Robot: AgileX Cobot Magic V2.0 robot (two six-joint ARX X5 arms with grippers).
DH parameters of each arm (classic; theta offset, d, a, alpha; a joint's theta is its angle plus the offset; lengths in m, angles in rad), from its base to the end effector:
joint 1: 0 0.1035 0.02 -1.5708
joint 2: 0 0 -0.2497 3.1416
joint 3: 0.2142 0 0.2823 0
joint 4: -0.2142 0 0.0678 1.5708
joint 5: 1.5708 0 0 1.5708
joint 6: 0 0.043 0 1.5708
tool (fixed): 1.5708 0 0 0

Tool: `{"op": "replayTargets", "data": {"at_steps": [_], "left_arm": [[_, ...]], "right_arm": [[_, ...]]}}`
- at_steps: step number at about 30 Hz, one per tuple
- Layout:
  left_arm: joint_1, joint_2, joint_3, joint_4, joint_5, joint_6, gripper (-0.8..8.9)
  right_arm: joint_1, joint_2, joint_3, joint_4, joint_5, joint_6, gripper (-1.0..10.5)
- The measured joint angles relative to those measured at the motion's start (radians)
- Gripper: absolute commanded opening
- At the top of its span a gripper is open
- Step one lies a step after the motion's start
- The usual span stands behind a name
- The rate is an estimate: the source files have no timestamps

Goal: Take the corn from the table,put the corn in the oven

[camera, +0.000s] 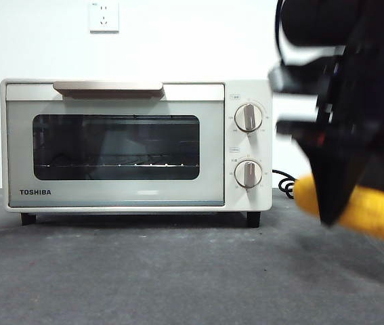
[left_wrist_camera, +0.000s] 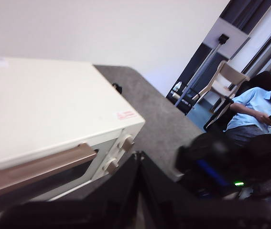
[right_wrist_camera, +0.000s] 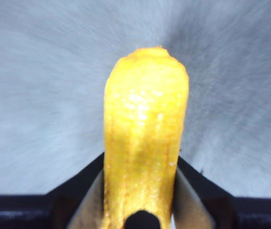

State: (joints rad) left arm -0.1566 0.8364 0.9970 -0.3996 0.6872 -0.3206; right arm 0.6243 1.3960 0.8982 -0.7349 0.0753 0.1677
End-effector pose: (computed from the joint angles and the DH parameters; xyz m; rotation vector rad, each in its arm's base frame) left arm 0.2067 -0.0602 0.3683 -0.3644 0.3707 -0.7956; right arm 0.2326 0.1636 0.1660 -0.2824 1.2008 0.3753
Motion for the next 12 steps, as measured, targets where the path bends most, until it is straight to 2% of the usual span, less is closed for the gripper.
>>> {"op": "replayTargets", "data": {"at_steps": [8, 12], "left_arm": [[-0.002, 0.1, 0.0, 0.045, -0.016, 0.045, -0.04], [-0.025, 0.157, 0.0, 0.076, -0.074, 0.051, -0.05]], "right_arm": [[0.041, -0.242, 0.103, -0.126, -0.043, 0.022, -0.1], [0.046, -0.325, 0.175, -0.178, -0.069, 0.019, -0.1]]}}
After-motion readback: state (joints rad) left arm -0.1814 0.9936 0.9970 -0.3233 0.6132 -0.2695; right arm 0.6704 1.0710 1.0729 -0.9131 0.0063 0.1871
